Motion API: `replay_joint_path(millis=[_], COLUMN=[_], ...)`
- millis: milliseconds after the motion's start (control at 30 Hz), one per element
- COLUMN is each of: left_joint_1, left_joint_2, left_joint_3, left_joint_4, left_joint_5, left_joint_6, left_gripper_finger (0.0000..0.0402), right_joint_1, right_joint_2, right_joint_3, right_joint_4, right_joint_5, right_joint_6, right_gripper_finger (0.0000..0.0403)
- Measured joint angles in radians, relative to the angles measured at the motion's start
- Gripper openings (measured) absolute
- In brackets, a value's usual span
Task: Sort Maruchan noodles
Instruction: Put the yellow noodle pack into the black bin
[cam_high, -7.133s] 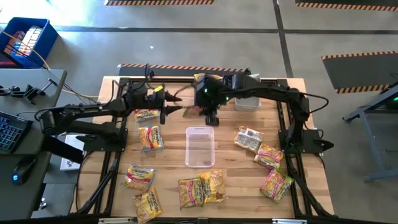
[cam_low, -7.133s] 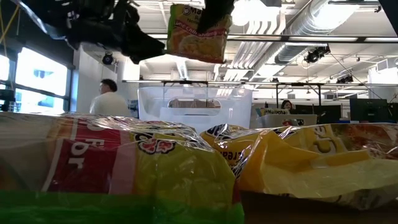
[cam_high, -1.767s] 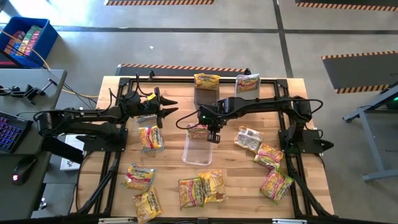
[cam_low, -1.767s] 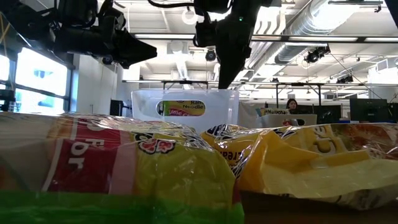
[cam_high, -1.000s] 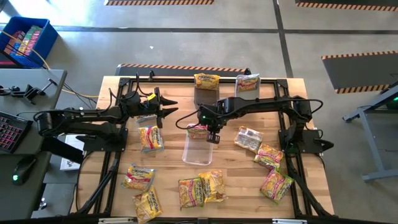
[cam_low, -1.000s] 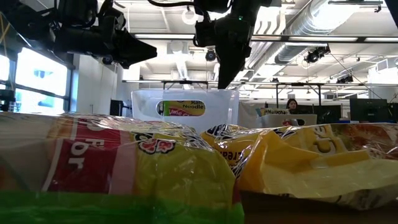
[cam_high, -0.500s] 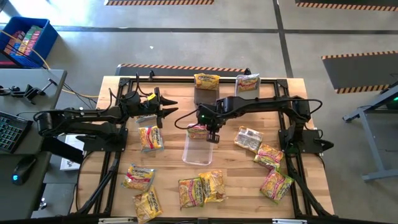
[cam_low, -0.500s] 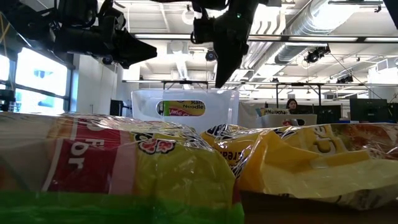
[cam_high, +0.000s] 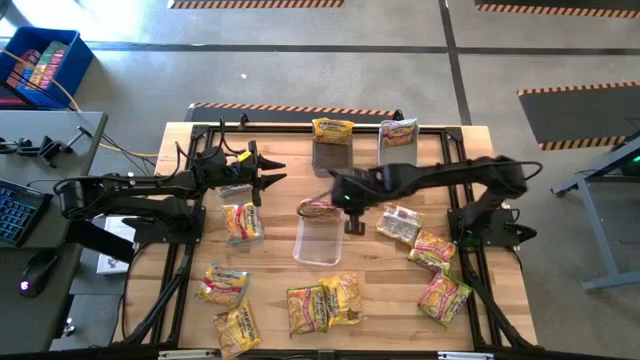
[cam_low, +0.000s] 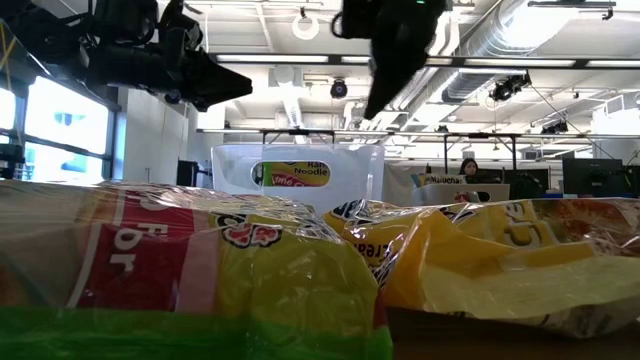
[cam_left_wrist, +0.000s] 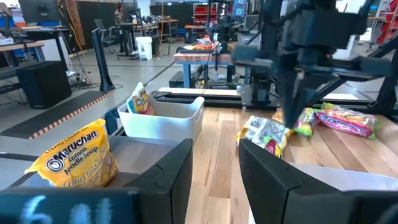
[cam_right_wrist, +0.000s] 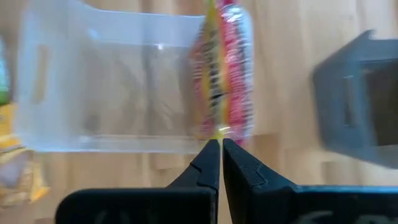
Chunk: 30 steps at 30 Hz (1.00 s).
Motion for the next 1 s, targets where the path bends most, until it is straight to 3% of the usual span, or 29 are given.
replay_joint_path(millis=[267, 467, 667, 1000], left_joint_1=[-0.004, -0.005, -0.007, -0.01], left_joint_2=[0.0, 0.0, 0.0, 0.0], left_joint_3=[0.0, 0.0, 0.0, 0.0], left_joint_4=[0.002, 0.01, 0.009, -0.001], left_joint_5=[0.0, 0.001, 0.0, 0.0], left_joint_6=[-0.009, -0.025, -0.026, -0.026], left_gripper_finger=[0.0119, 0.0119, 0.0119, 0.0119], right_joint_1=[0.076, 0.147, 0.214, 0.294], right_joint_2=[-0.219, -0.249, -0.188, 0.024], right_joint_3=[-0.421, -0.61, -0.656, -0.571], right_joint_4=[0.408, 0.648, 0.858, 0.894], right_joint_5=[-0.131, -0.161, -0.295, -0.305], right_joint_6=[0.239, 0.443, 0.599, 0.708], right_gripper_finger=[0.0, 0.001, 0.0067, 0.0198])
